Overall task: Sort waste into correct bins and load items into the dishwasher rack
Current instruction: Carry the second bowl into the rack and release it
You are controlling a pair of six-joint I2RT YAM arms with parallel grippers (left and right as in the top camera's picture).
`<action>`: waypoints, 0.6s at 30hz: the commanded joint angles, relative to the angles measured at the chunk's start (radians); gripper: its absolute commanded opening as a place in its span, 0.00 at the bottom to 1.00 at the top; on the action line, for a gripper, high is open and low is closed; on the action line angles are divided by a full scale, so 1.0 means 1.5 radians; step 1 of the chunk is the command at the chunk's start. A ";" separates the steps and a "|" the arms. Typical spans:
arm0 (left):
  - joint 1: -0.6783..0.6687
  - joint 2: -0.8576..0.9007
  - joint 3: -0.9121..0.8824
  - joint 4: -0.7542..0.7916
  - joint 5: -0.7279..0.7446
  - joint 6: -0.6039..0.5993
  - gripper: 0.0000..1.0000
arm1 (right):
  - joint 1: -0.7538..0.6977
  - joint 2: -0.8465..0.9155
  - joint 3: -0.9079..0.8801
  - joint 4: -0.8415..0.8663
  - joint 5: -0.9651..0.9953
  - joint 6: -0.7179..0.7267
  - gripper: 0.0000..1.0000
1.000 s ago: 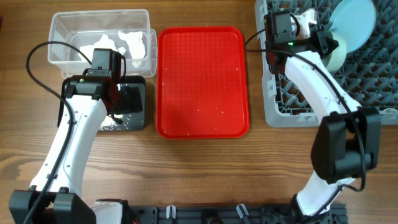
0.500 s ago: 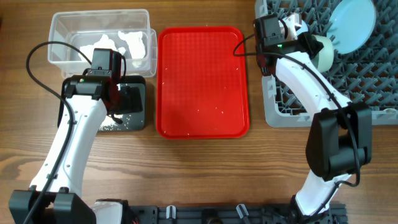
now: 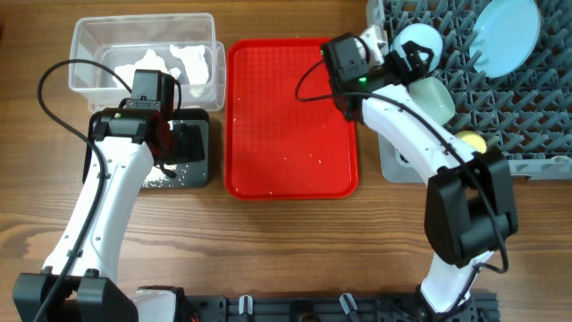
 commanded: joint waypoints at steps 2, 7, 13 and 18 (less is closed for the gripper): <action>0.003 -0.009 0.007 0.000 -0.006 0.008 1.00 | 0.016 -0.047 0.001 0.060 -0.007 0.025 1.00; 0.003 -0.009 0.007 0.000 -0.006 0.008 1.00 | 0.039 -0.162 0.001 0.170 -0.049 0.049 1.00; 0.003 -0.009 0.007 0.000 -0.006 0.009 1.00 | 0.047 -0.359 0.001 0.150 -0.371 0.150 1.00; 0.003 -0.009 0.007 0.000 -0.006 0.008 1.00 | 0.047 -0.480 0.001 0.077 -0.376 0.138 1.00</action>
